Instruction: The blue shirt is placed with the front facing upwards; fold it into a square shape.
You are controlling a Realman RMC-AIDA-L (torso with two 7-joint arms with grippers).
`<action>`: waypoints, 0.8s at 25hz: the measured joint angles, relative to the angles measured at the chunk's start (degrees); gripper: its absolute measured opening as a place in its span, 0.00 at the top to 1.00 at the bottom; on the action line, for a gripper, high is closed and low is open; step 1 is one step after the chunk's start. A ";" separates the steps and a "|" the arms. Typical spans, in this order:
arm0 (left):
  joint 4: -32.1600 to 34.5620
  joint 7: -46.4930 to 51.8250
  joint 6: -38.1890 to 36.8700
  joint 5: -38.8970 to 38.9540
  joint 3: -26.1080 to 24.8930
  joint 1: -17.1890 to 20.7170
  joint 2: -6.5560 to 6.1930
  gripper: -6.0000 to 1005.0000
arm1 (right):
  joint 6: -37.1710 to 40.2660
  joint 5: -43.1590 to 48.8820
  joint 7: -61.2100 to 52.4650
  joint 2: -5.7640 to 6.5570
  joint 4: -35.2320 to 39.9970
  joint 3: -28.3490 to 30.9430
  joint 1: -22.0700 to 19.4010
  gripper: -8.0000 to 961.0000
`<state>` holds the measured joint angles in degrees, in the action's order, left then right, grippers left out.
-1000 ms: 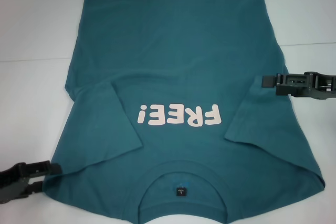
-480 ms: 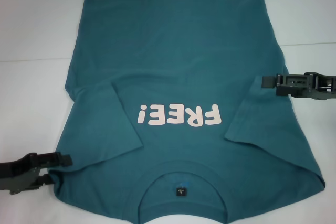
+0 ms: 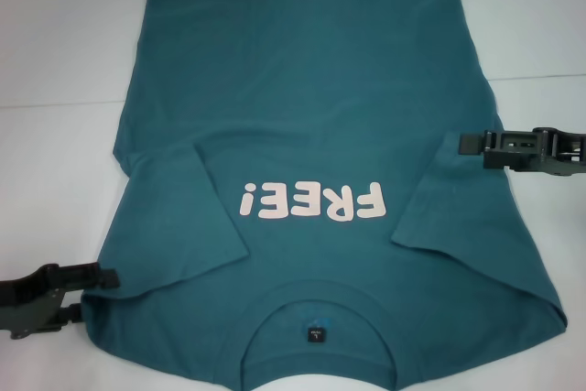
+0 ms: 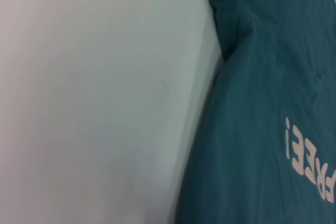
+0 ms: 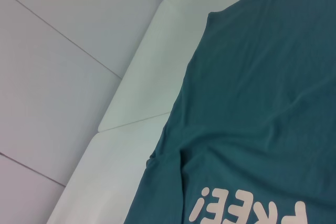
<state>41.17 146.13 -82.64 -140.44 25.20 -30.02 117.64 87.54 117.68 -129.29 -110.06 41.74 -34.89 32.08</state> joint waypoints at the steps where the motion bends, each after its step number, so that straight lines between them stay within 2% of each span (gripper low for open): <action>1: 0.06 0.10 0.01 -0.20 -0.05 0.03 0.00 0.24 | 0.00 0.00 0.00 0.02 0.00 0.02 -0.02 0.02; 14: 0.56 0.86 0.09 -0.52 0.30 0.08 -0.05 0.24 | -0.03 0.00 0.00 0.01 0.00 0.09 -0.09 0.02; 20: 1.65 2.01 -0.05 -1.57 2.65 -0.35 -0.06 0.34 | 0.06 -0.04 0.00 0.15 0.00 0.42 -0.09 0.02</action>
<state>42.82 148.14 -82.69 -142.01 27.84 -30.37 117.57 87.60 117.65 -129.29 -109.91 41.74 -34.47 31.99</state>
